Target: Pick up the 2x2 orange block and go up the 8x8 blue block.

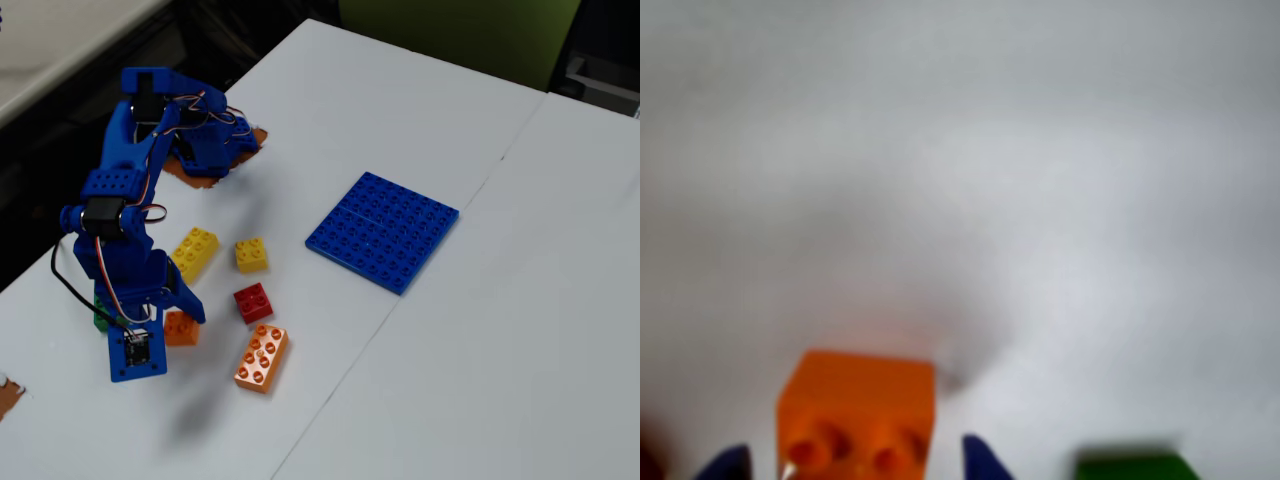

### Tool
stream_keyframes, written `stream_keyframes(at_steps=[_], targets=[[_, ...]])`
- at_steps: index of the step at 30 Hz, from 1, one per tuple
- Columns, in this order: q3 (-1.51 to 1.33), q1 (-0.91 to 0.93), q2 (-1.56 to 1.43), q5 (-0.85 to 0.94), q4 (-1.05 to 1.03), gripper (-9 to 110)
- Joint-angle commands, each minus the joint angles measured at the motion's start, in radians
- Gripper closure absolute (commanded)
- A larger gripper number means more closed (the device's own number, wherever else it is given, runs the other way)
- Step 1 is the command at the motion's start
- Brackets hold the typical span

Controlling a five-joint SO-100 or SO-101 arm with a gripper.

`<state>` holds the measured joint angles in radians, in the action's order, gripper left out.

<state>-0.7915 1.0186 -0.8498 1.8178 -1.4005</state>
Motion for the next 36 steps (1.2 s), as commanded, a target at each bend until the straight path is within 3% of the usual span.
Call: stream_keyframes(at_steps=[1, 11, 15, 20, 36], targets=[[0.044, 0.002, -0.005, -0.012, 0.006, 76], [0.044, -0.012, 0.003, -0.035, 0.005, 77], [0.044, -0.017, 0.005, -0.043, 0.003, 94], [0.044, -0.018, 0.005, -0.043, 0.000, 101], [0.044, -0.080, -0.170, -0.011, 0.025, 101]])
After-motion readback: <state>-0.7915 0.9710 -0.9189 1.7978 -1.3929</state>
